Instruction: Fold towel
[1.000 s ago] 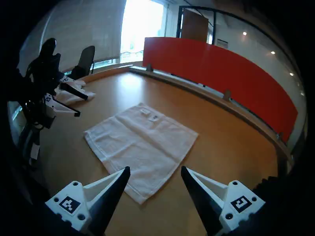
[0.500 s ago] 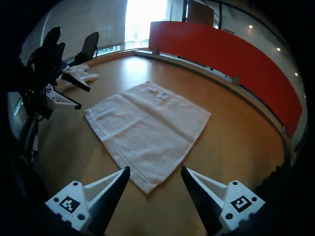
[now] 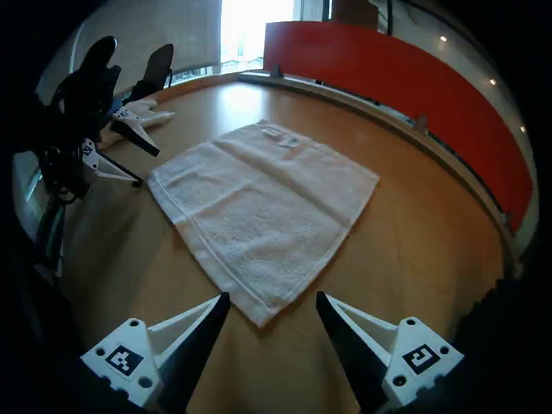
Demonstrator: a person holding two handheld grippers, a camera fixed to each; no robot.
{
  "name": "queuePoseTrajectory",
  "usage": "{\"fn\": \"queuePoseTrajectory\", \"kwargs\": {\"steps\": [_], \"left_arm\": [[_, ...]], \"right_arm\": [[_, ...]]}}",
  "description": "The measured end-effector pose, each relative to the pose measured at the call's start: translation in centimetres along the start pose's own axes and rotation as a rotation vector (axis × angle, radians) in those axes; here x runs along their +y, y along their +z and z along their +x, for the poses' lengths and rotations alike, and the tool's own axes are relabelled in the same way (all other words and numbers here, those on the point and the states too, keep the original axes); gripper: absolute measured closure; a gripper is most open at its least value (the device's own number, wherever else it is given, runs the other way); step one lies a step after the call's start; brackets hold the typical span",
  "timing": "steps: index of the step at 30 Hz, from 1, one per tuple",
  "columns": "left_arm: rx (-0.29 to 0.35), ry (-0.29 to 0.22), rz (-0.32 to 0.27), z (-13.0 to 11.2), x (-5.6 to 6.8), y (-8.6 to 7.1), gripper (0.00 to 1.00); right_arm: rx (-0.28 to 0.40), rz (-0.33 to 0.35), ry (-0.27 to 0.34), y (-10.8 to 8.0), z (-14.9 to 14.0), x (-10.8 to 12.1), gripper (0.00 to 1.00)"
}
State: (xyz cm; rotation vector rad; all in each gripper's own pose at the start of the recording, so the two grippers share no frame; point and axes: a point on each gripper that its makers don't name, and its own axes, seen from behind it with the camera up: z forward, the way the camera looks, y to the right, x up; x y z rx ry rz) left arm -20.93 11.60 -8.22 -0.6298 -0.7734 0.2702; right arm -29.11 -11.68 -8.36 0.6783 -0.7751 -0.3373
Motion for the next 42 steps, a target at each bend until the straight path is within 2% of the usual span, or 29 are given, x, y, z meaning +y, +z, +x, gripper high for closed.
{"fn": "queuePoseTrajectory", "kwargs": {"steps": [12, 20, 26, 33, 37, 42], "left_arm": [[-0.054, -0.011, -0.019, -0.9, 0.3, 0.9, 0.03], [-0.063, 0.017, -0.017, -1.1, 0.8, 1.2, 0.11], [-0.072, 0.015, -0.013, -1.1, 0.8, 1.2, 0.17], [-0.087, 0.003, -0.005, -1.1, 0.8, 1.2, 0.24], [-0.089, 0.004, -0.004, -1.2, 0.9, 1.2, 0.32], [-0.092, 0.004, -0.002, -1.2, 1.2, 1.0, 0.52]], "right_arm": [[-0.023, 0.029, -0.002, 0.1, -0.9, 0.0, 0.12], [-0.04, 0.053, -0.001, 0.3, -1.2, -0.3, 0.25], [-0.045, 0.065, 0.002, 0.4, -1.2, -0.6, 0.37], [-0.043, 0.075, -0.01, 0.3, -1.2, -1.0, 0.56], [-0.042, 0.072, -0.008, 0.3, -1.3, -1.0, 0.64], [-0.04, 0.065, -0.002, 0.4, -1.3, -1.0, 0.75]]}}
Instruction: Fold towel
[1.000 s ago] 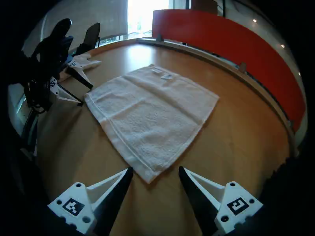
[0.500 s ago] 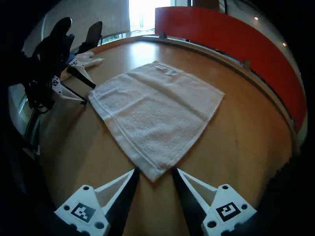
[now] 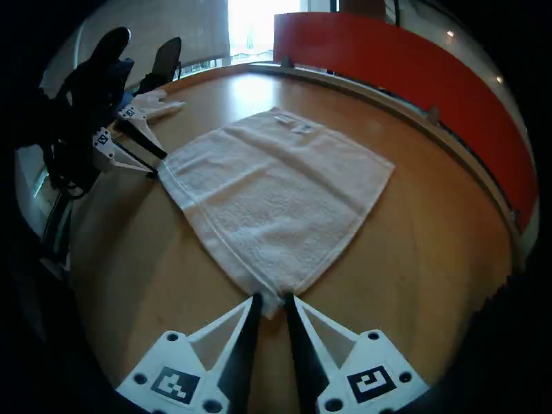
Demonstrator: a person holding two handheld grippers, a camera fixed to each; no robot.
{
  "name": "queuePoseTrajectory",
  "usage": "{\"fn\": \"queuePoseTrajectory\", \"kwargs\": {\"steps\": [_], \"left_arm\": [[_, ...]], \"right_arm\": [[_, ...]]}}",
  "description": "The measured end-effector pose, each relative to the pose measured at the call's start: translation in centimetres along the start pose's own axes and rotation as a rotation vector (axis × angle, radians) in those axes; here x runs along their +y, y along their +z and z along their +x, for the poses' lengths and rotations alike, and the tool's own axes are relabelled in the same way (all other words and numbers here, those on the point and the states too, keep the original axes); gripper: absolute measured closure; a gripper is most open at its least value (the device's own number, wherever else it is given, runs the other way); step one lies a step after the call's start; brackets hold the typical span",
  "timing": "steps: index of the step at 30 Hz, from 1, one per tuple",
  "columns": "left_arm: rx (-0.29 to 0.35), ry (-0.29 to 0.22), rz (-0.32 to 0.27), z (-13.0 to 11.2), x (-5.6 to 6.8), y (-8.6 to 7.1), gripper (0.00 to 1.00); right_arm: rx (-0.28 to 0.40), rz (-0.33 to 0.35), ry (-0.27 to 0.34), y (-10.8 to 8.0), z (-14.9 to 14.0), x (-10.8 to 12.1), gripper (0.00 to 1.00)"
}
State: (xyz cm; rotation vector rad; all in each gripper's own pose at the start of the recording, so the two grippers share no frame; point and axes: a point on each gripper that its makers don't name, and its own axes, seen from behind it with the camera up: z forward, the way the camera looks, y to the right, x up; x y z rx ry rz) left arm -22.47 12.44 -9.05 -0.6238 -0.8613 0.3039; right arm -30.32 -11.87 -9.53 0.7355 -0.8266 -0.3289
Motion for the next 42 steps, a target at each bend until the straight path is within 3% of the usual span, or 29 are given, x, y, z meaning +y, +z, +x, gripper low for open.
{"fn": "queuePoseTrajectory", "kwargs": {"steps": [5, 9, 19, 29, 42], "left_arm": [[-0.008, -0.008, 0.007, 0.0, 0.0, 0.0, 0.76], [-0.021, -0.015, 0.006, 0.0, 0.2, 0.0, 0.83], [-0.016, -0.034, -0.015, 0.7, 0.7, -1.4, 0.84], [0.028, -0.061, 0.011, 2.8, 0.3, -4.6, 0.84], [0.041, -0.065, 0.001, 4.9, 1.2, -8.6, 0.84]], "right_arm": [[0.001, -0.003, 0.008, -0.2, -0.2, 0.0, 0.81], [0.021, 0.0, 0.017, -0.6, 0.3, -0.1, 0.82], [0.06, -0.018, 0.025, -2.1, 1.8, 0.0, 0.82], [0.114, -0.034, 0.029, -5.0, 4.4, -0.6, 0.82], [0.163, -0.043, 0.015, -9.6, 7.0, -1.6, 0.82]]}}
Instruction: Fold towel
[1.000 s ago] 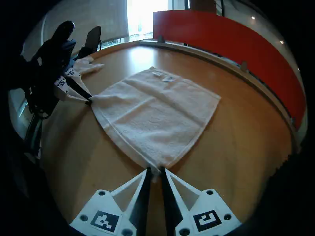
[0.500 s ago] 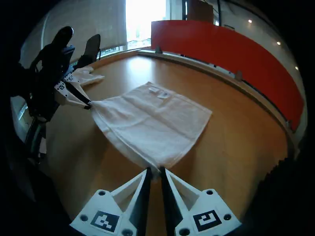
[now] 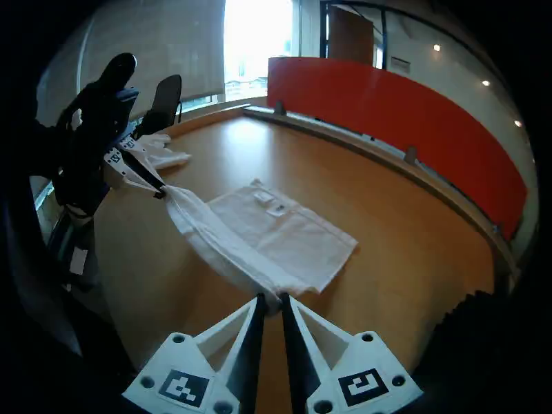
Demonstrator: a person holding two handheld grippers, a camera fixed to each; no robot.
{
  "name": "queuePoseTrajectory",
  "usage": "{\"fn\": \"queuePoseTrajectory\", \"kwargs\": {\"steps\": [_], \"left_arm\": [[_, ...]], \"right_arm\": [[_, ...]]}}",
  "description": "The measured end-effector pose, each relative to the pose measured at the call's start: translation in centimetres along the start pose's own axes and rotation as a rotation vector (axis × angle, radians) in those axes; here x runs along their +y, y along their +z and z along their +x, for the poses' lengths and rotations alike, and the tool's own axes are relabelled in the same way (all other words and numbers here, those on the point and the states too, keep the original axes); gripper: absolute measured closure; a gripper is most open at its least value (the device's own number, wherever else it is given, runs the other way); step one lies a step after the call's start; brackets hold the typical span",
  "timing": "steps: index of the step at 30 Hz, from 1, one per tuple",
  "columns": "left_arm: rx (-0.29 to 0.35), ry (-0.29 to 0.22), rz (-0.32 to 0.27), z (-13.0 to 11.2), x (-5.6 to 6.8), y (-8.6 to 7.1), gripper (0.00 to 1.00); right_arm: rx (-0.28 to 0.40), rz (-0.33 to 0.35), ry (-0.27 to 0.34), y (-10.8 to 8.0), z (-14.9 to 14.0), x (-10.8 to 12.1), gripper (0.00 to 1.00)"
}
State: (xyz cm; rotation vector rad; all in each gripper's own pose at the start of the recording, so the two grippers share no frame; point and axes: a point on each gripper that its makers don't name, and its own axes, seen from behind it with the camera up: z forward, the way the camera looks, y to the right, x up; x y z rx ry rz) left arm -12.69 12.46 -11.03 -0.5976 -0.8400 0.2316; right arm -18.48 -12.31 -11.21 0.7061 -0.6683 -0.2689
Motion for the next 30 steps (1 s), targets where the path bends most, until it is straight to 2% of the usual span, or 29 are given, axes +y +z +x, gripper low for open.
{"fn": "queuePoseTrajectory", "kwargs": {"steps": [9, 17, 23, 30], "left_arm": [[-0.006, -0.039, -0.029, 0.6, 1.4, -2.2, 0.84], [-0.003, -0.044, -0.041, 0.7, 2.5, -3.8, 0.84], [-0.011, -0.044, -0.049, 0.2, 3.0, -4.3, 0.84], [-0.025, -0.063, -0.064, 0.0, 3.2, -4.1, 0.84]], "right_arm": [[0.017, -0.01, 0.002, -2.2, 1.1, 0.0, 0.82], [0.007, -0.004, -0.003, -3.4, 0.9, -0.4, 0.82], [0.003, 0.006, -0.006, -3.9, 0.8, -0.8, 0.82], [-0.003, 0.008, -0.008, -3.5, 0.7, -0.9, 0.82]]}}
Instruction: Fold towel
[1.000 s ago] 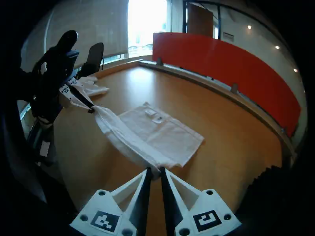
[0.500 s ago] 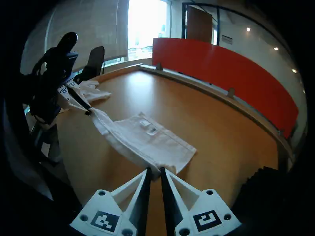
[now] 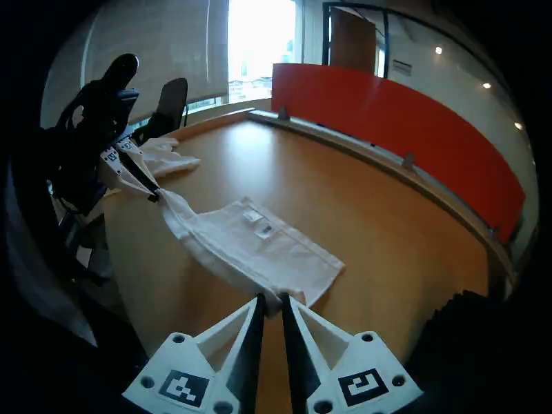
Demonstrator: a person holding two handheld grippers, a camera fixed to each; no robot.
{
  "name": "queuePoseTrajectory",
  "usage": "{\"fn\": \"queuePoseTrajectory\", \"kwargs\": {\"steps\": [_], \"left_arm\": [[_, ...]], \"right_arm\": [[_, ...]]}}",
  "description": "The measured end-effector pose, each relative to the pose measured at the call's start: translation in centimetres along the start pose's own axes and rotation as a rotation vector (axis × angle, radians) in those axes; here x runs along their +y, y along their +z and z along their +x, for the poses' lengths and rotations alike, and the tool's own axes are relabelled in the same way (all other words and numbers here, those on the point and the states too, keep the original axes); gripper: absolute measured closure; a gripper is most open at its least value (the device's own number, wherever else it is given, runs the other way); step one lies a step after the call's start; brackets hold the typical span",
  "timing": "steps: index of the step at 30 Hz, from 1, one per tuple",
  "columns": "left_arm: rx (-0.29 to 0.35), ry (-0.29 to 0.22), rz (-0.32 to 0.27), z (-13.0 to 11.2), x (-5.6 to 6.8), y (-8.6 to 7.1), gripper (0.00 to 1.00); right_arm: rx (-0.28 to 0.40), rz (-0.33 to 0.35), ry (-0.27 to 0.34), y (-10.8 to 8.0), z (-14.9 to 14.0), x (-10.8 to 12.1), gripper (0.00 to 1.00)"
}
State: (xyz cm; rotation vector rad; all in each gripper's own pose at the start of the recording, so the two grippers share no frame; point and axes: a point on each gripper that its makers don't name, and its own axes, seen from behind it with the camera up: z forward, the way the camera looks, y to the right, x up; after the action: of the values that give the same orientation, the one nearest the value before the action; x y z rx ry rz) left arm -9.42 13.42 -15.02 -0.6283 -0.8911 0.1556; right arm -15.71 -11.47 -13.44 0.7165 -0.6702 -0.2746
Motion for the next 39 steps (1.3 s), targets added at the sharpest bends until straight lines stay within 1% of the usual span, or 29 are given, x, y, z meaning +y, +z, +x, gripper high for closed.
{"fn": "queuePoseTrajectory", "kwargs": {"steps": [5, 8, 14, 17, 20, 27, 35, 39], "left_arm": [[-0.003, -0.006, 0.006, 0.2, -0.5, 0.6, 0.84], [-0.006, -0.014, 0.012, 0.5, -1.0, 1.2, 0.84], [-0.011, -0.044, 0.017, 1.4, -2.0, 2.8, 0.84], [-0.014, -0.051, 0.019, 1.8, -2.6, 3.8, 0.84], [-0.023, -0.048, 0.021, 2.1, -3.1, 4.7, 0.84], [-0.046, -0.016, 0.035, 2.9, -4.6, 6.8, 0.84], [-0.069, 0.0, 0.029, 2.9, -5.2, 8.4, 0.84], [-0.075, 0.008, 0.035, 2.8, -5.5, 9.4, 0.83]], "right_arm": [[-0.002, -0.001, -0.003, 0.5, 0.3, 0.4, 0.82], [-0.008, -0.005, -0.011, 1.0, 0.4, 0.9, 0.82], [-0.026, -0.02, -0.023, 2.6, 0.3, 2.4, 0.82], [-0.035, -0.03, -0.025, 3.5, 0.3, 3.4, 0.82], [-0.042, -0.037, -0.022, 4.4, 0.4, 4.1, 0.82], [-0.06, -0.045, 0.0, 6.1, 0.1, 5.5, 0.82], [-0.087, -0.043, 0.017, 7.2, -0.9, 6.2, 0.82], [-0.102, -0.041, 0.026, 7.9, -1.6, 6.6, 0.82]]}}
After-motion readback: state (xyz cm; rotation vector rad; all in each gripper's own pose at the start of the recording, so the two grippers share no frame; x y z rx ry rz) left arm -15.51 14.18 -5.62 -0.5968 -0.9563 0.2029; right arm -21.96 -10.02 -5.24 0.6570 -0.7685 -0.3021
